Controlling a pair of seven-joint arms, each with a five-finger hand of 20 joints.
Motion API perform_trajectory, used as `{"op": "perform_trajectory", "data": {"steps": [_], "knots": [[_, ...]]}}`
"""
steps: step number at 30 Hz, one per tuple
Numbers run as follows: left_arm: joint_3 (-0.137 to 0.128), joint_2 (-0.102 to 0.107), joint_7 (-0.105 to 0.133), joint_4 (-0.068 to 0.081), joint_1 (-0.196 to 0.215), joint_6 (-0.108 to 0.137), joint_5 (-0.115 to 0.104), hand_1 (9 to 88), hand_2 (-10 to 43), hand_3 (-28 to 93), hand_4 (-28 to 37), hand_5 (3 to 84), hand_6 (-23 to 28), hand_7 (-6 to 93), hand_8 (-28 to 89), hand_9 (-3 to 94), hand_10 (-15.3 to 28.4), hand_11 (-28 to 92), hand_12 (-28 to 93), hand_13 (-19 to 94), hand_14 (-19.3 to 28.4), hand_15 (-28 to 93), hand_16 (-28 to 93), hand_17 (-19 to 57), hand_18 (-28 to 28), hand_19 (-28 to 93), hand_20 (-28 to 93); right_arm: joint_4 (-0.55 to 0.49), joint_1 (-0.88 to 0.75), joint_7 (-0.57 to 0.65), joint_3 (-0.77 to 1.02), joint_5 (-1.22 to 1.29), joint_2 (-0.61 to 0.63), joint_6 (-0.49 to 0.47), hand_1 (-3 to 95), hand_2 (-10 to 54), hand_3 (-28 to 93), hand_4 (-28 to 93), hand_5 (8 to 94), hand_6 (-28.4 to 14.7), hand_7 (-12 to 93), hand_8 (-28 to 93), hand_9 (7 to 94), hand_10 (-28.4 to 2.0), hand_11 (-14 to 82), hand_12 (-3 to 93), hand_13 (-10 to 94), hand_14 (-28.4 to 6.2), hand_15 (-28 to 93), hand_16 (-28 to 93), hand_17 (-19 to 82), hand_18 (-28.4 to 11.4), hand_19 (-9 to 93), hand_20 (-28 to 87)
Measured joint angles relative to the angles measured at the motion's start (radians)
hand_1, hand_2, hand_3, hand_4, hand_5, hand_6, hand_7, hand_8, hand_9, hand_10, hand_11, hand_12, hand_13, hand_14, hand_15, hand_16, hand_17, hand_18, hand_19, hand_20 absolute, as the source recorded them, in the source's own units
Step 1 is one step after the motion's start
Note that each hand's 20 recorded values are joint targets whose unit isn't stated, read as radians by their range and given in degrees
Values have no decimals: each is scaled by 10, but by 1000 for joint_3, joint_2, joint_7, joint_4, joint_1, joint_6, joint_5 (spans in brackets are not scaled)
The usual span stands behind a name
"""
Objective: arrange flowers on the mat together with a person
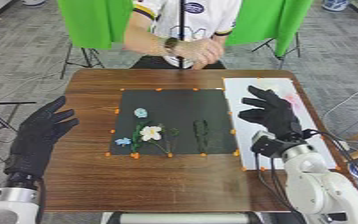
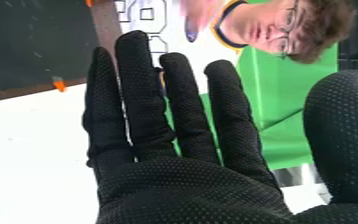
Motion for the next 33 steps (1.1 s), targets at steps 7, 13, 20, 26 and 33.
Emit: {"op": "perform_trajectory", "data": {"steps": [7,13,20,26,33], "knots": [[-3,0,0,0,0,0,0,236,49,803,-277,333,68,171,-118,309,184,318,93,217,247,590,-111,-84,225,525,77,0,5,10,3,-1,0,-5,198,54,749,-249,468,-15,146,-117,496,-171,171,143,453,-216,530,87,191,-269,609,119],[-2,1,-1,0,-1,2,0,238,50,803,-276,337,71,175,-119,312,187,335,96,223,251,614,-116,-83,226,535,83,0,6,24,5,-6,0,-5,194,55,751,-248,471,-16,146,-116,500,-173,172,143,454,-216,533,86,192,-269,613,124],[-2,0,-3,-1,-2,4,0,240,49,804,-276,338,72,177,-119,314,188,339,95,224,252,621,-123,-82,226,537,85,0,6,28,6,-6,-1,-4,194,57,750,-248,472,-16,146,-116,501,-173,173,142,457,-216,539,86,192,-268,615,127],[-1,0,-4,-1,-4,5,0,242,49,804,-275,338,73,177,-119,314,188,342,93,227,253,626,-126,-82,226,538,85,0,6,31,6,-6,-1,-5,194,58,750,-248,473,-16,146,-116,505,-173,175,143,458,-215,542,85,191,-267,619,130],[3,0,-6,-1,-9,5,0,243,49,804,-273,339,74,177,-120,314,188,342,93,227,253,627,-128,-82,226,539,85,0,5,35,6,-9,-1,-9,195,59,750,-248,474,-16,147,-117,506,-173,177,143,459,-214,545,85,192,-266,622,132]]}}
